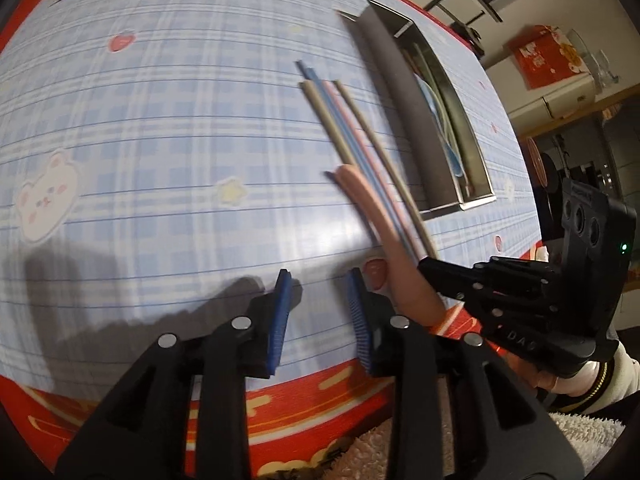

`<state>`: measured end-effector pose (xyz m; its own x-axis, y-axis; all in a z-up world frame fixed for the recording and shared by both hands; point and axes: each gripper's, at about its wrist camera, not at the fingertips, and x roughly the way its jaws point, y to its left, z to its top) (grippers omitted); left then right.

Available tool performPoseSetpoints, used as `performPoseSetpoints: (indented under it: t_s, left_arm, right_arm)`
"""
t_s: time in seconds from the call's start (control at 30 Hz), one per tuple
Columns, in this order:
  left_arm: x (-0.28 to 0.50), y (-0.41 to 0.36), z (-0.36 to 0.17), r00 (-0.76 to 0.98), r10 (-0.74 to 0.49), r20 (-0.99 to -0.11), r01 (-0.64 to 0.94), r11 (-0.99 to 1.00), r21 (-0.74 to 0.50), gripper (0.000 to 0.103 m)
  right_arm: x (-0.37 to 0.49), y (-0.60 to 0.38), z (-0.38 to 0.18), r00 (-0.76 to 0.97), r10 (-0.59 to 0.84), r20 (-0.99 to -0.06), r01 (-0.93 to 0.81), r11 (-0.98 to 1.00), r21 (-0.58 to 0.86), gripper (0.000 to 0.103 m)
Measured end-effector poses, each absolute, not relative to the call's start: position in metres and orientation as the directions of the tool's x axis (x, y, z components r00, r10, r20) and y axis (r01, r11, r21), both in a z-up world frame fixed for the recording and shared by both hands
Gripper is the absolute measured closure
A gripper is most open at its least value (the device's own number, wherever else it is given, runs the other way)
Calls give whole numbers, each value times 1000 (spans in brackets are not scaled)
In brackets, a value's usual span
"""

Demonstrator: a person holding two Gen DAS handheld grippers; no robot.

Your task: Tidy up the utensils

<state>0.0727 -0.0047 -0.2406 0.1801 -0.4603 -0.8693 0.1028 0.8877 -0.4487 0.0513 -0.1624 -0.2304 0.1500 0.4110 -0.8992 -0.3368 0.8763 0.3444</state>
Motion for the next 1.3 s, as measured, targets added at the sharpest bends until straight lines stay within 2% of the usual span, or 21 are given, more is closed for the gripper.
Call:
performPoseSetpoints:
  t_s: [0.2,0.47,0.83,1.1,1.17,1.27,1.3]
  left_arm:
    - [77,-21,-242,163,-455,-875,119,890,-441,72]
    - [79,-8,-247,168,-447,-879,61,894,-444,72]
    - [87,-19,-252,178,-536,-825,49,842,-536,69]
    - [100,-42,-265,149,-524,-839,62,852,-520,69]
    - [101,-48,-263,155,-506,-849,87,863,-498,74]
    - [99,-51,-264,141,-484,-864,110,875,-472,91]
    - [99,-49,-264,143,-475,-868,116,879,-462,92]
  right_arm:
    - [42,-153,-229,128,426,-896,-398,849,347,96]
    - [38,-130,-235,60,444,-894,-459,808,370,96]
    - [42,-157,-225,121,436,-892,-407,841,356,96]
    - [40,-175,-228,143,416,-898,-364,866,344,96]
    - [40,-175,-229,146,413,-899,-359,869,341,96]
    - [41,-177,-229,151,404,-902,-355,874,332,96]
    - [41,-175,-229,155,402,-903,-357,875,328,96]
